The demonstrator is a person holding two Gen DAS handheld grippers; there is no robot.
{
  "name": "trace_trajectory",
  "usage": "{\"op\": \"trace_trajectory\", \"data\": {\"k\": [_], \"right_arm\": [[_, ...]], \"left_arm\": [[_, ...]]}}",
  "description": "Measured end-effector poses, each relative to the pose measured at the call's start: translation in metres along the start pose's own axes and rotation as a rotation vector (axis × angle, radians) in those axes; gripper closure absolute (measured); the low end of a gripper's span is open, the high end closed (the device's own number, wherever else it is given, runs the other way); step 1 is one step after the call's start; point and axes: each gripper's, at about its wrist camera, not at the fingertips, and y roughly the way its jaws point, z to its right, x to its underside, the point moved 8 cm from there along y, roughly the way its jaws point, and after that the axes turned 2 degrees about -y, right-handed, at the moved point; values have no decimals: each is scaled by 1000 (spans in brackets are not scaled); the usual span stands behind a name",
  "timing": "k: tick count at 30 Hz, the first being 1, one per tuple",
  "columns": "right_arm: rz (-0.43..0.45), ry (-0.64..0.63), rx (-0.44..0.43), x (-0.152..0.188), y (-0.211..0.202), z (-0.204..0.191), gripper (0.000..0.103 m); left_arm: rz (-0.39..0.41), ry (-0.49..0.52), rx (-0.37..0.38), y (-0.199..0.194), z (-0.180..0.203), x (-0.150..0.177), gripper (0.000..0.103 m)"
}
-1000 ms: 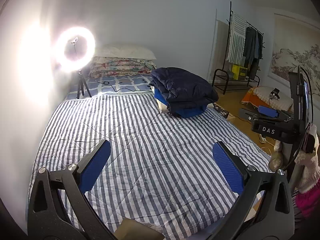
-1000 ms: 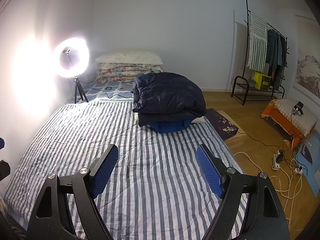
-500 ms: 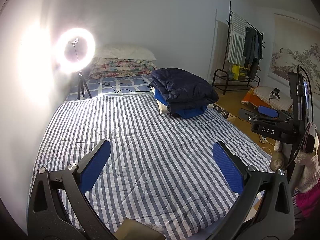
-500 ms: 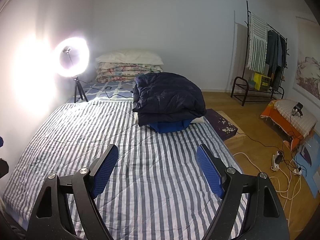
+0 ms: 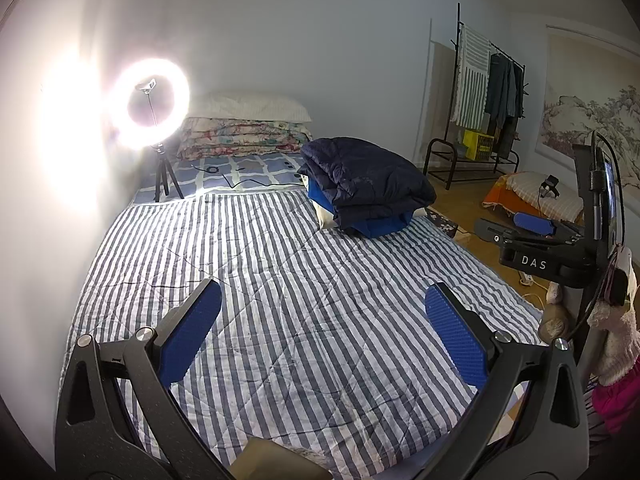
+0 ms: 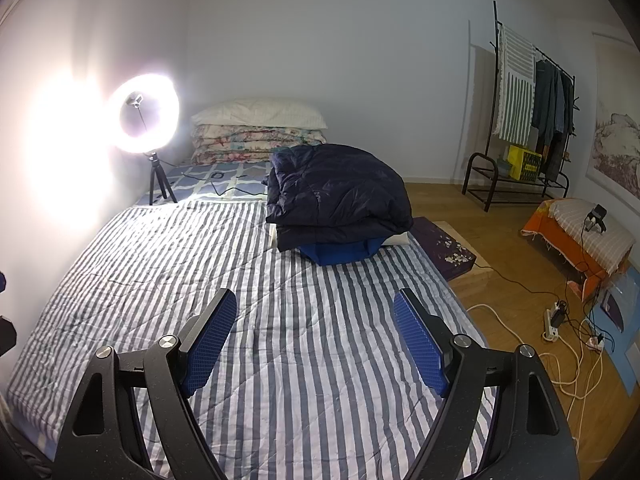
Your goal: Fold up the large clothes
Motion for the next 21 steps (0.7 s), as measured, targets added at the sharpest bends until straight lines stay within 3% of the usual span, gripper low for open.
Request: {"op": "trace_trajectory", "data": {"k": [21], "right_arm": [[-3, 4, -8, 3, 1, 2, 22]], "left_arm": [[1, 2, 1, -1, 2, 1, 0]]}}
